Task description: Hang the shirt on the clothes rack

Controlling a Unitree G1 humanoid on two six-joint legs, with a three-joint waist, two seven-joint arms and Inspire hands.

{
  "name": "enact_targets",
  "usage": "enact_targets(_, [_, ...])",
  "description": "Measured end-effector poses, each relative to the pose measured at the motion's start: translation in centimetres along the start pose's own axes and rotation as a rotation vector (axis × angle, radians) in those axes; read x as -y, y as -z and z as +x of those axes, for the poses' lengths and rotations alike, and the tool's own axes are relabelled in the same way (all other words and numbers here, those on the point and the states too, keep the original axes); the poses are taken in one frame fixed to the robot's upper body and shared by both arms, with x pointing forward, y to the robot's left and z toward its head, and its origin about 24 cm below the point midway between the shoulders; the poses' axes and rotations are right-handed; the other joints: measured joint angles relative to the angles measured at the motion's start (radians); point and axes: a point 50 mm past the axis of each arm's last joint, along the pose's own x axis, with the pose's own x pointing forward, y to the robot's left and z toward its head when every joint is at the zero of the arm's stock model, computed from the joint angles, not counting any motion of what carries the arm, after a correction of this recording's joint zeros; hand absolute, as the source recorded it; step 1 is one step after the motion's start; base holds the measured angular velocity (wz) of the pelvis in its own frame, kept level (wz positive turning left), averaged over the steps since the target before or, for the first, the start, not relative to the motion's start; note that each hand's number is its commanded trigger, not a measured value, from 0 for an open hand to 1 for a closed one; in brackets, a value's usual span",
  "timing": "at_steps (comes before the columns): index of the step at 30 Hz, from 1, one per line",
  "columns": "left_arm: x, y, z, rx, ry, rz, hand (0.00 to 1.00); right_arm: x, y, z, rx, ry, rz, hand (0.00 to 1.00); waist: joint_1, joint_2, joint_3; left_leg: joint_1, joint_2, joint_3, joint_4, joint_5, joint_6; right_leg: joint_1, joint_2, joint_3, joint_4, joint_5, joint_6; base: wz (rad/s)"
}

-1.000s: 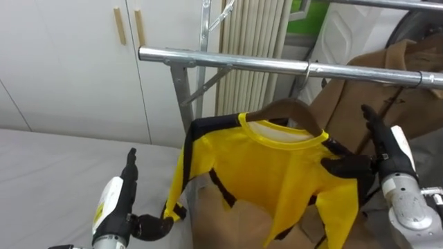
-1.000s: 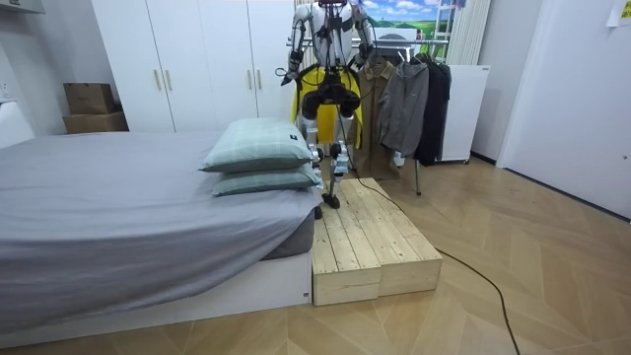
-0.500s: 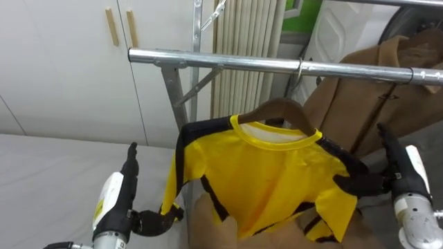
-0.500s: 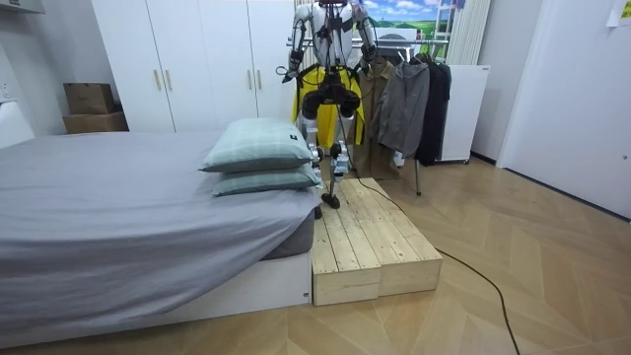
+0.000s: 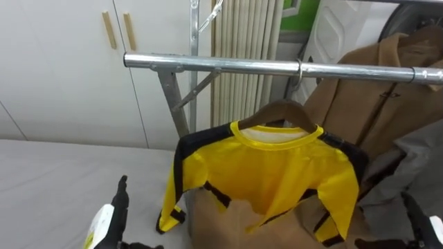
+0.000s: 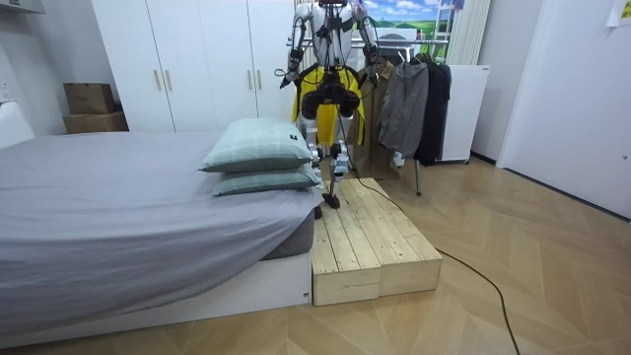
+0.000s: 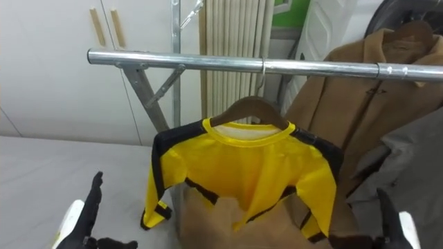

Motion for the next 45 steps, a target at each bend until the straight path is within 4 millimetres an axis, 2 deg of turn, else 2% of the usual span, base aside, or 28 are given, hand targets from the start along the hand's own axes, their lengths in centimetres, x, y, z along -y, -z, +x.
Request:
enact_targets(2, [-0.1, -0.1, 0.0, 0.007, -0.006, -0.002, 0.00, -0.4, 0.6, -0.4, -0.021, -0.007, 0.027, 0.00, -0.005, 0.001, 0.0011, -0.001, 0.001, 0.007, -0.004, 0.000, 0.000, -0.009, 0.000, -0.008, -0.001, -0.012, 0.021, 0.06])
enact_targets(3, [-0.1, -0.2, 0.1, 0.018, -0.014, -0.006, 0.00, -0.6, 0.8, -0.7, -0.029, -0.010, 0.057, 0.00, -0.009, 0.002, 0.0018, -0.001, 0.001, 0.014, -0.006, 0.000, 0.000, -0.007, -0.001, -0.010, -0.008, -0.014, 0.025, 0.05])
enact_targets(5, [-0.1, -0.2, 0.1, 0.033, -0.024, -0.008, 0.00, -1.0, 0.9, -1.0, -0.021, -0.020, 0.082, 0.00, -0.018, 0.007, 0.0048, -0.001, 0.002, 0.017, -0.006, 0.000, 0.000, -0.005, -0.002, -0.008, -0.011, -0.015, 0.026, 0.00])
enact_targets(6, [0.0, 0.1, 0.0, 0.029, -0.027, -0.005, 0.00, -1.4, 1.2, -1.3, -0.020, -0.032, 0.092, 0.00, -0.022, 0.013, 0.0075, 0.003, 0.001, 0.017, -0.006, -0.001, 0.001, 0.004, -0.002, -0.006, -0.012, -0.009, 0.016, 0.00])
enact_targets(7, [0.3, 0.7, -0.2, 0.007, -0.020, -0.003, 0.00, -1.8, 1.9, -1.8, -0.036, -0.051, 0.095, 0.00, -0.025, 0.021, 0.0114, 0.012, 0.001, 0.017, -0.006, -0.002, 0.002, 0.019, -0.002, -0.002, -0.015, -0.008, 0.015, 0.00])
enact_targets(8, [0.4, 1.0, -0.3, -0.008, -0.015, 0.001, 0.00, -2.1, 2.5, -2.1, -0.054, -0.063, 0.094, 0.00, -0.027, 0.025, 0.0116, 0.014, 0.001, 0.016, -0.006, -0.002, 0.003, 0.022, -0.002, 0.000, -0.016, -0.008, 0.015, -0.03])
enact_targets(9, [0.5, 1.6, -0.4, -0.031, -0.007, 0.006, 0.00, -2.4, 3.7, -2.6, -0.100, -0.085, 0.091, 0.00, -0.028, 0.032, 0.0085, 0.014, 0.001, 0.016, -0.006, -0.002, 0.003, 0.022, -0.002, 0.001, -0.017, -0.009, 0.015, -0.03])
enact_targets(10, [0.5, 1.8, -0.5, -0.044, -0.009, 0.008, 0.00, -2.8, 4.7, -3.1, -0.148, -0.102, 0.096, 0.00, -0.027, 0.038, 0.0088, 0.010, 0.000, 0.016, -0.006, -0.002, 0.003, 0.018, -0.002, 0.002, -0.017, -0.009, 0.016, 0.00])
enact_targets(13, [0.4, 2.2, -0.6, -0.060, -0.024, 0.010, 0.00, -3.3, 6.5, -4.0, -0.224, -0.154, 0.090, 0.00, -0.027, 0.042, 0.0076, 0.005, 0.000, 0.019, -0.005, -0.002, 0.003, 0.011, -0.003, 0.001, -0.017, -0.010, 0.018, -0.04])
enact_targets(17, [0.5, 2.5, -0.7, -0.067, -0.023, -0.021, 0.00, -4.0, 6.9, -4.3, -0.248, -0.217, 0.101, 0.00, -0.030, 0.046, 0.0052, 0.007, 0.000, 0.025, -0.005, -0.003, 0.003, 0.008, -0.003, 0.003, -0.021, -0.012, 0.020, -0.05])
enact_targets(20, [0.8, 3.4, -1.1, -0.109, -0.008, -0.016, 0.00, -4.5, 7.4, -4.6, -0.270, -0.264, 0.106, 0.00, -0.034, 0.054, -0.0009, 0.009, 0.000, 0.027, -0.003, -0.003, 0.004, 0.011, -0.003, 0.003, -0.026, -0.012, 0.020, 0.00])
enact_targets(22, [1.3, 4.5, -1.6, -0.160, 0.013, -0.003, 0.00, -4.9, 8.6, -5.3, -0.326, -0.313, 0.089, 0.00, -0.040, 0.059, -0.0051, 0.010, 0.001, 0.026, -0.001, -0.003, 0.004, 0.016, -0.003, 0.002, -0.026, -0.012, 0.020, 0.07])
enact_targets(25, [1.7, 5.6, -2.2, -0.214, 0.032, 0.008, 0.00, -5.1, 10.3, -6.3, -0.415, -0.364, 0.080, 0.00, -0.040, 0.066, -0.0026, 0.011, 0.001, 0.023, -0.002, -0.003, 0.004, 0.018, -0.003, 0.002, -0.027, -0.012, 0.020, 0.04])
enact_targets(30, [1.7, 5.6, -2.2, -0.210, 0.035, 0.014, 0.00, -5.0, 12.1, -7.5, -0.514, -0.399, 0.069, 0.00, -0.047, 0.067, -0.0020, -0.004, 0.000, 0.022, -0.003, -0.003, 0.004, 0.010, -0.003, 0.004, -0.026, -0.011, 0.019, 0.00])
enact_targets(35, [1.7, 5.6, -2.2, -0.211, 0.028, 0.012, 0.00, -5.4, 13.0, -8.4, -0.572, -0.410, 0.073, 0.00, -0.063, 0.066, -0.0018, -0.003, 0.000, 0.022, -0.001, -0.003, 0.004, 0.011, -0.004, 0.002, -0.021, -0.008, 0.013, 0.02])
enact_targets(36, [1.8, 5.6, -2.2, -0.211, 0.023, 0.011, 0.00, -5.6, 13.1, -8.6, -0.586, -0.409, 0.074, 0.00, -0.065, 0.066, -0.0018, -0.002, 0.000, 0.022, -0.002, -0.003, 0.004, 0.012, -0.004, 0.002, -0.024, -0.004, 0.005, 0.00])
enact_targets(38, [2.0, 5.5, -2.2, -0.214, 0.018, 0.003, 0.00, -5.5, 13.4, -8.8, -0.602, -0.401, 0.069, 0.00, -0.063, 0.066, -0.0017, -0.003, -0.002, 0.013, -0.002, -0.003, 0.005, 0.012, -0.005, 0.005, -0.025, 0.003, -0.023, 0.00])
enact_targets(39, [2.2, 5.5, -2.3, -0.219, 0.021, -0.002, 0.00, -5.5, 13.6, -9.0, -0.611, -0.393, 0.063, 0.00, -0.062, 0.067, -0.0015, -0.004, -0.004, -0.005, -0.002, -0.005, 0.007, 0.012, -0.005, 0.006, -0.024, 0.004, -0.036, 0.00])
enact_targets(43, [2.5, 5.5, -2.5, -0.224, 0.025, -0.010, 0.00, -5.1, 14.1, -9.3, -0.639, -0.352, 0.054, 0.00, -0.058, 0.070, -0.0012, -0.010, -0.010, -0.054, 0.000, -0.004, 0.007, 0.011, -0.005, 0.008, -0.024, 0.008, -0.045, 0.00])
enact_targets(45, [2.5, 5.5, -2.5, -0.224, 0.025, -0.008, 0.00, -4.9, 14.1, -9.2, -0.641, -0.334, 0.063, 0.00, -0.058, 0.075, -0.0024, -0.011, -0.011, -0.058, 0.002, -0.004, 0.007, 0.011, -0.004, 0.013, -0.024, 0.010, -0.048, -0.02])
